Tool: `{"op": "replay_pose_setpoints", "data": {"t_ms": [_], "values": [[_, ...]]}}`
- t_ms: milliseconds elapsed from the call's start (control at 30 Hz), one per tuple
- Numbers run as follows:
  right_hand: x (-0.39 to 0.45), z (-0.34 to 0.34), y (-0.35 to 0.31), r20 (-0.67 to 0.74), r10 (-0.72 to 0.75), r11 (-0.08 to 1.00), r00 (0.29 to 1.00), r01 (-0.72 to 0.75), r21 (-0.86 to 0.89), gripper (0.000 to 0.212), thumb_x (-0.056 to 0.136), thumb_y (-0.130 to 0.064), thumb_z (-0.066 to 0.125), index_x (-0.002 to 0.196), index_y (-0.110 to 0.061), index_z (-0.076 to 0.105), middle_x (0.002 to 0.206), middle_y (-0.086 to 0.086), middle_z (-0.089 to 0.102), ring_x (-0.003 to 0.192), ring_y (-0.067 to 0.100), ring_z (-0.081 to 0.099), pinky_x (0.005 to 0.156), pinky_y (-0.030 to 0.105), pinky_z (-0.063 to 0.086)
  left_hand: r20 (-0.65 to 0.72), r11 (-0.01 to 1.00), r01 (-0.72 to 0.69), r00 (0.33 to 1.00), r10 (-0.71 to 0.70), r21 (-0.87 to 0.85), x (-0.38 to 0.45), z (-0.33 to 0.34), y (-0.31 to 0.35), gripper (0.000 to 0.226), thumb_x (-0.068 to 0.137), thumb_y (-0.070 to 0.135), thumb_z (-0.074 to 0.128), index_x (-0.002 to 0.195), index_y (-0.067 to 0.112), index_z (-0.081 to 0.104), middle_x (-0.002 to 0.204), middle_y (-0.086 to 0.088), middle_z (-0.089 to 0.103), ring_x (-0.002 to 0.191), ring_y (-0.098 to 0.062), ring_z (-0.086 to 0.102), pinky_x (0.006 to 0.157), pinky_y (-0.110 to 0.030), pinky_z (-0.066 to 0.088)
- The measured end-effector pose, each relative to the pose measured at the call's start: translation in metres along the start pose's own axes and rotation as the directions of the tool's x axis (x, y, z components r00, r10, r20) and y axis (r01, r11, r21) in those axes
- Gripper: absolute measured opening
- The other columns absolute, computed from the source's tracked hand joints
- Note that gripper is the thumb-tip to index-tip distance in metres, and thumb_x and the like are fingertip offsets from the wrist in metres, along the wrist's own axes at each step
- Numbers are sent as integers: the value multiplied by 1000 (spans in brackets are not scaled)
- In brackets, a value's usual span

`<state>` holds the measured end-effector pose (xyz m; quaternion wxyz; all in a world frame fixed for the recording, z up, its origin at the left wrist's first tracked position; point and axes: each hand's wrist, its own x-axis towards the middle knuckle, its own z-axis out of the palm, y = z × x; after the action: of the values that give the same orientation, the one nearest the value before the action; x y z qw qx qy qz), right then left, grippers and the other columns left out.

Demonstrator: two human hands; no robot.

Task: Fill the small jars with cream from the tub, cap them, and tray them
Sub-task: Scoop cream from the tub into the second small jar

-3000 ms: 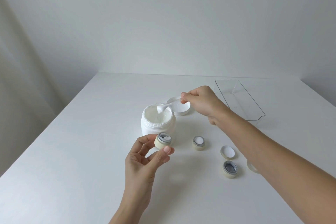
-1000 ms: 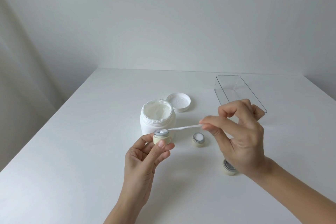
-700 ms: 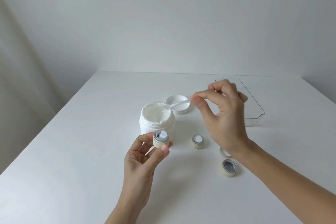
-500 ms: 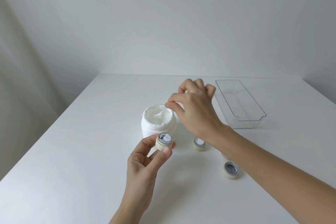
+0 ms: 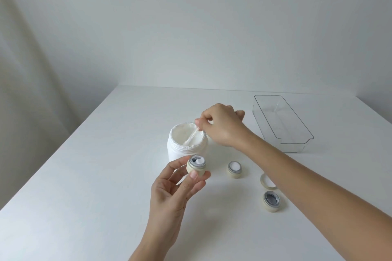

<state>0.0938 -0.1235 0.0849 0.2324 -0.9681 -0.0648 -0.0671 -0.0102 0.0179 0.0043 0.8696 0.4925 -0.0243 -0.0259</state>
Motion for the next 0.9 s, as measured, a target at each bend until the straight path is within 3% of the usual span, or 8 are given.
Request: {"op": "replay_pose_setpoints", "data": {"t_ms": [167,267,400,467,533,700,833,900], "values": [[-2,-8,16,-9,179,959,984,-173,225,40,95,-33,48,70,-6,65,65,-19,62,92,22,57,76,36,22,11,998,-4,1000,3,56,1,-2,-2,43,64,24,81,106,19,76,107,-6,77,92,-32,75,75,-24,58],[-4,-11,25,8,268,907,964,-255,336,38,94,-34,50,86,-3,71,62,-23,57,74,8,53,78,35,22,2,996,1,1000,-1,89,1,-5,-3,49,57,22,86,105,19,76,104,-3,78,89,-28,76,75,-23,57],[-8,-16,33,94,292,808,952,-298,508,30,93,-34,54,80,-14,72,88,-10,69,102,19,57,102,41,31,-22,993,-26,999,28,118,1,-5,-3,44,57,23,85,100,19,77,100,-4,78,77,-22,75,68,-22,56],[-12,-20,33,133,287,764,949,-310,566,27,92,-35,56,75,-20,70,101,0,67,107,20,53,94,34,32,-38,994,-32,999,36,105,1,-6,-3,40,57,23,85,96,20,76,97,-5,77,76,-23,75,67,-22,57],[-19,-24,34,171,271,728,947,-318,607,26,92,-34,57,74,-21,70,102,-4,63,106,14,49,87,29,28,-42,994,-34,998,39,101,2,-6,-3,37,57,23,86,93,22,76,94,-4,77,76,-24,75,68,-23,57],[-42,-23,34,210,215,742,954,-299,600,29,91,-36,59,70,-20,71,92,-15,66,98,3,51,70,13,30,-38,994,-36,998,40,107,2,-5,-3,38,57,23,86,94,22,76,97,-4,77,77,-24,75,70,-24,57],[-56,-18,31,192,220,826,956,-288,485,33,90,-42,57,68,-22,70,76,16,63,84,21,58,97,34,35,-32,994,-30,999,33,104,1,-5,-3,39,57,22,86,95,23,76,97,-5,77,78,-24,75,70,-24,57],[-59,-17,28,169,235,848,957,-287,446,34,91,-42,55,65,-24,69,57,3,42,62,15,46,88,37,33,-29,994,-27,999,30,104,1,-5,-2,39,57,23,86,95,23,76,97,-5,77,78,-24,75,70,-24,57]]}}
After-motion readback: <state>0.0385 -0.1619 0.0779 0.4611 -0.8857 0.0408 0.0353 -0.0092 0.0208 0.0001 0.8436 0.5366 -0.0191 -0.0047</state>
